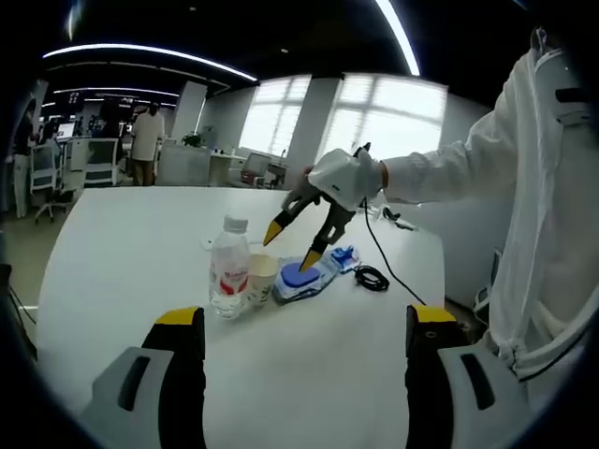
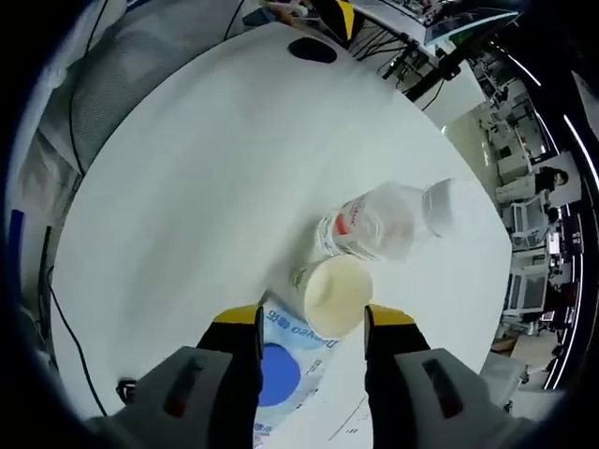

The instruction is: Arrange the tabletop items into an orderly group along one side of the table until the central work area is clear of visible clutter.

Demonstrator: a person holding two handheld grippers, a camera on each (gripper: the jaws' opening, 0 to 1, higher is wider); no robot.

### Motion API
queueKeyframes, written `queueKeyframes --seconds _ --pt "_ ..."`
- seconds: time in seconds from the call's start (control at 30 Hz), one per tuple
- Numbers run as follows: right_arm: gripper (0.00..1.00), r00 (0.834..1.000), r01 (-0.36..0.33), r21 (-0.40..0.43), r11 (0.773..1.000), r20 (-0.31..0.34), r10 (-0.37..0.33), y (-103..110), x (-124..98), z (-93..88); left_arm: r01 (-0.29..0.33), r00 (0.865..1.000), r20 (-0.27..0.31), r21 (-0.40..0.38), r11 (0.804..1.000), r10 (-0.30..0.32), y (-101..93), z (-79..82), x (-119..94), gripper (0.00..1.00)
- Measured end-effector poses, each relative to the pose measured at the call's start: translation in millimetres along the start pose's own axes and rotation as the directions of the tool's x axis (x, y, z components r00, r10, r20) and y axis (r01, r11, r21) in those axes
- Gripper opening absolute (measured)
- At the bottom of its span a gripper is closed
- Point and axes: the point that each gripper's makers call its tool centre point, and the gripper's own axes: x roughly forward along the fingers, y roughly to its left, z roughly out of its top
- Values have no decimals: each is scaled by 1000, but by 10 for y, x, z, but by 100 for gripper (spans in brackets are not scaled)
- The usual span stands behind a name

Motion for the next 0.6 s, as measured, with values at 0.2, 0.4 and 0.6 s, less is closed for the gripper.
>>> queueKeyframes --seconds 0.2,0.4,0.6 --pt "53 998 46 63 997 34 -48 -27 -146 24 12 1000 -5 24 1000 -12 -71 80 22 92" --pt "57 990 109 134 985 71 -119 -60 -345 32 28 1000 -12 50 998 -27 -157 172 51 93" --pt "58 981 153 194 969 86 -172 -20 -533 -10 42 999 -25 78 996 -40 -250 257 79 93"
